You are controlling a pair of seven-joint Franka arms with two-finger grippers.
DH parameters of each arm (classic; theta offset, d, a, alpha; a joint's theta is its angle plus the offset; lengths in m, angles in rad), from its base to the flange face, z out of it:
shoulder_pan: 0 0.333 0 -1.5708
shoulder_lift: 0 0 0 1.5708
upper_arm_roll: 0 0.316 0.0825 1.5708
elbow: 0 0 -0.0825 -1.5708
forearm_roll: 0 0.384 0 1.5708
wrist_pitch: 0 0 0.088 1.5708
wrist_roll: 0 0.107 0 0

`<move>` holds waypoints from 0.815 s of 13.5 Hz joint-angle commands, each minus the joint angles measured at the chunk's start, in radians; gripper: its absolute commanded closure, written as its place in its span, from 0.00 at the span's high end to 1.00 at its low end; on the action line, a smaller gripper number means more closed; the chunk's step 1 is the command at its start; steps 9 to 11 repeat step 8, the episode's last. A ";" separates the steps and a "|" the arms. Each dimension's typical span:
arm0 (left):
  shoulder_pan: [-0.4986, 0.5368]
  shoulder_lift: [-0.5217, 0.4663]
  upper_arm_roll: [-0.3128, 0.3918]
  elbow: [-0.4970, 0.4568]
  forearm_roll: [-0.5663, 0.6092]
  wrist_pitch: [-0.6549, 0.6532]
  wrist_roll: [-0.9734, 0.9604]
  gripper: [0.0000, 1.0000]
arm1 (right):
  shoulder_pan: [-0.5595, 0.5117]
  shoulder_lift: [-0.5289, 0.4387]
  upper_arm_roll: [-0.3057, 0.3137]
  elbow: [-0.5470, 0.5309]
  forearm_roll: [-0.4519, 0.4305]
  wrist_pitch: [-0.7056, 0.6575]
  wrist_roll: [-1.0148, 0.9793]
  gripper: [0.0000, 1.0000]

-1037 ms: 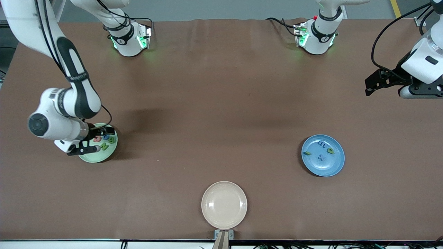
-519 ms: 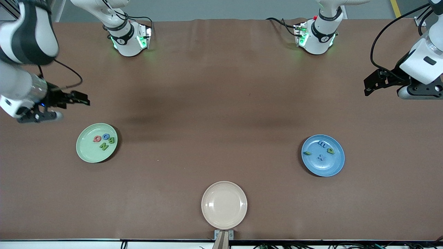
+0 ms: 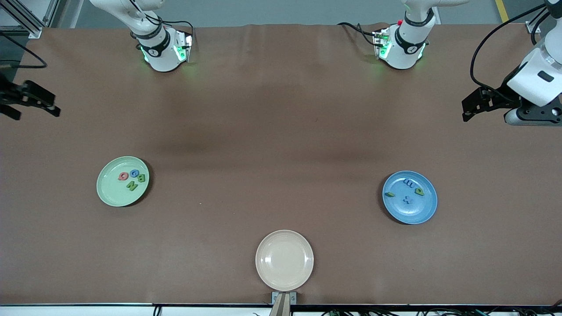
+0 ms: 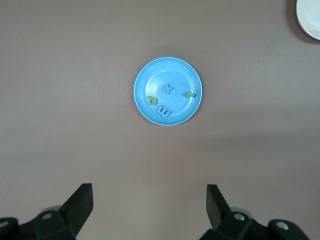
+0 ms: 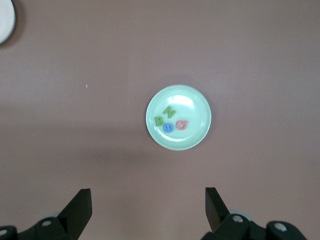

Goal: Sort upper and lower case letters into plates

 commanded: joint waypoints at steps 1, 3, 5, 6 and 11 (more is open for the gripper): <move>-0.003 0.016 0.000 0.030 -0.012 -0.004 0.014 1.00 | -0.017 0.047 0.013 0.063 -0.006 -0.014 0.012 1.00; 0.000 0.015 0.000 0.032 -0.012 -0.005 0.016 1.00 | -0.017 0.061 0.013 0.093 -0.010 -0.017 0.008 1.00; 0.001 0.013 0.002 0.042 -0.014 -0.005 0.017 1.00 | -0.017 0.066 0.011 0.105 -0.012 -0.016 0.014 1.00; 0.001 0.012 0.002 0.043 -0.014 -0.017 0.017 1.00 | -0.023 0.066 0.011 0.105 -0.010 -0.016 0.020 1.00; 0.003 0.013 0.002 0.047 -0.008 -0.025 0.017 1.00 | -0.040 0.067 0.013 0.105 -0.001 -0.011 0.022 1.00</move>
